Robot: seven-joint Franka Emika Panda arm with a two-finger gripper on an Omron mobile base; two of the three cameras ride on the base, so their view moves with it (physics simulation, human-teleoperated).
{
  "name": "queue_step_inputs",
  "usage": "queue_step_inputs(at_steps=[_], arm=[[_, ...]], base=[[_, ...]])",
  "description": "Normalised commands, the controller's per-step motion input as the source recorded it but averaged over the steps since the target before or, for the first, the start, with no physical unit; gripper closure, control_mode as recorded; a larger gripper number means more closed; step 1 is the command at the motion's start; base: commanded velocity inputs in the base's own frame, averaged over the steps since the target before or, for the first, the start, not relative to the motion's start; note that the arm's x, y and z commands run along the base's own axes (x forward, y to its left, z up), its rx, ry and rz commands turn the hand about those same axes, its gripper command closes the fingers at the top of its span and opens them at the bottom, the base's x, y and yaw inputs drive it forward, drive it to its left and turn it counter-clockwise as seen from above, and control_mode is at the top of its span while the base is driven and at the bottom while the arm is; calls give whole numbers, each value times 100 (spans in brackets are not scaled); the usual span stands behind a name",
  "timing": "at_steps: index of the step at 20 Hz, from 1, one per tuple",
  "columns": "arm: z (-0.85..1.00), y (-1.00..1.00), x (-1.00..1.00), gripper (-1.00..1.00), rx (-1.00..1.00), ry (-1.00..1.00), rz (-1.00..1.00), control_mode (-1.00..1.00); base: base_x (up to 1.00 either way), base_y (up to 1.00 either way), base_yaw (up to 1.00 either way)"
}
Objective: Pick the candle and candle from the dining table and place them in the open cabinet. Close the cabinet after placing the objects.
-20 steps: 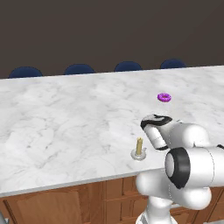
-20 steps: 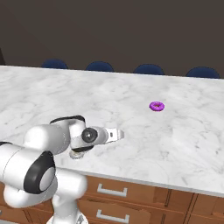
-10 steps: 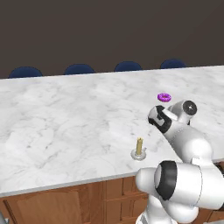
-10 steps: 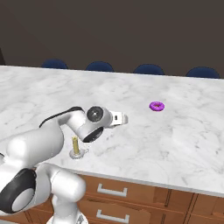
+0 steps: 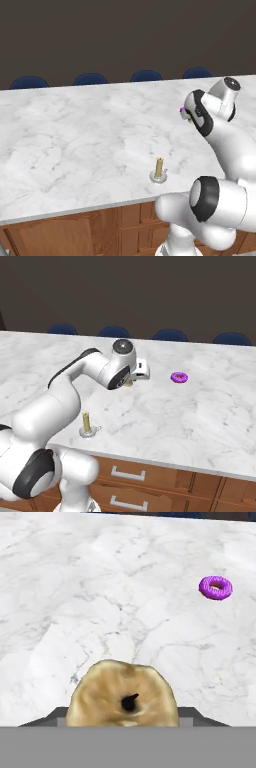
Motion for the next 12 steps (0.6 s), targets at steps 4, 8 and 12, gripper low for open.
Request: queue_step_inputs(at_steps=[4, 8, 12], arm=[[-12, 18, -16, 100, -4, -1, 9, -100], [-29, 27, -12, 100, -9, -11, 7, -100], [-39, 41, -23, 100, -17, -15, 1, -100]], base=[[0, 0, 0], [0, 0, 0], [0, 0, 0]])
